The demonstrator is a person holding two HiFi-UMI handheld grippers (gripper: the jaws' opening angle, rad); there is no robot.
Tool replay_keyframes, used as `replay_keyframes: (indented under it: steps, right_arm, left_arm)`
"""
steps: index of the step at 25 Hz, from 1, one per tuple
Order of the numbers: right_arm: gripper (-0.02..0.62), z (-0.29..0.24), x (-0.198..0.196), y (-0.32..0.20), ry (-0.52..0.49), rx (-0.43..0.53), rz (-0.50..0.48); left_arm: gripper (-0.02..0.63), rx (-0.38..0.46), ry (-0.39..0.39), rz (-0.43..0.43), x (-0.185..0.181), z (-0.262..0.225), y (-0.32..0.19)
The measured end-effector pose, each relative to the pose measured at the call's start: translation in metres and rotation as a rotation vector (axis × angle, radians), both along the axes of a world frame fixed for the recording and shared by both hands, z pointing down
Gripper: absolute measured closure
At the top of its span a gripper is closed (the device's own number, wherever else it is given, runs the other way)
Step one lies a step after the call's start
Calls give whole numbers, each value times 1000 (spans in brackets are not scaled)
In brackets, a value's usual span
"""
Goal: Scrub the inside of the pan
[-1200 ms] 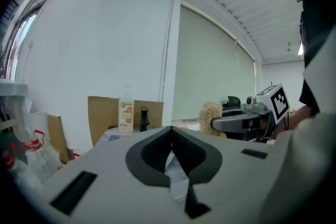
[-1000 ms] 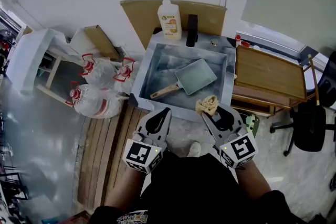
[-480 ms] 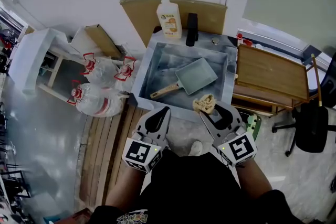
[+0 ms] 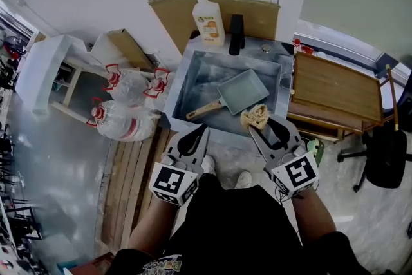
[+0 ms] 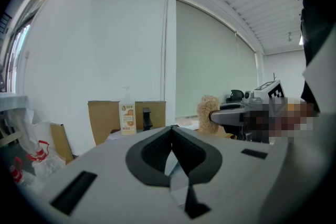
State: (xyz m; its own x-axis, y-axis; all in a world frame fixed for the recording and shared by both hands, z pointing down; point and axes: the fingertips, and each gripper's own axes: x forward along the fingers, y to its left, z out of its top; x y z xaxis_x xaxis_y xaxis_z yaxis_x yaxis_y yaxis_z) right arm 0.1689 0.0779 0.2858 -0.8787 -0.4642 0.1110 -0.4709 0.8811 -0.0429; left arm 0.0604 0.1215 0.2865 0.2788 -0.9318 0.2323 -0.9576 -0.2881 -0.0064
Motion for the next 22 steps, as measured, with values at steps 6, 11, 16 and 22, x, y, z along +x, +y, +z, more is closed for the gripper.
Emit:
replay_keyframes:
  steps: [6,11,16,22]
  right_arm:
    - [445,-2,1,-12,-20,-6,28]
    - [445,-3,-4,-21,-15,3,51]
    - [445,3,-11,-36,-10,-13,85]
    - [445,17,-26,-58,2,-61,131]
  left_arm:
    - [598,31,-18,11,-5,-7,-13]
    - [598,21,-28,21,-12,-3,-25]
    - [598,-2,-26,41,-25,8,-42]
    - [598,-49,-50,95,-41,29,-68]
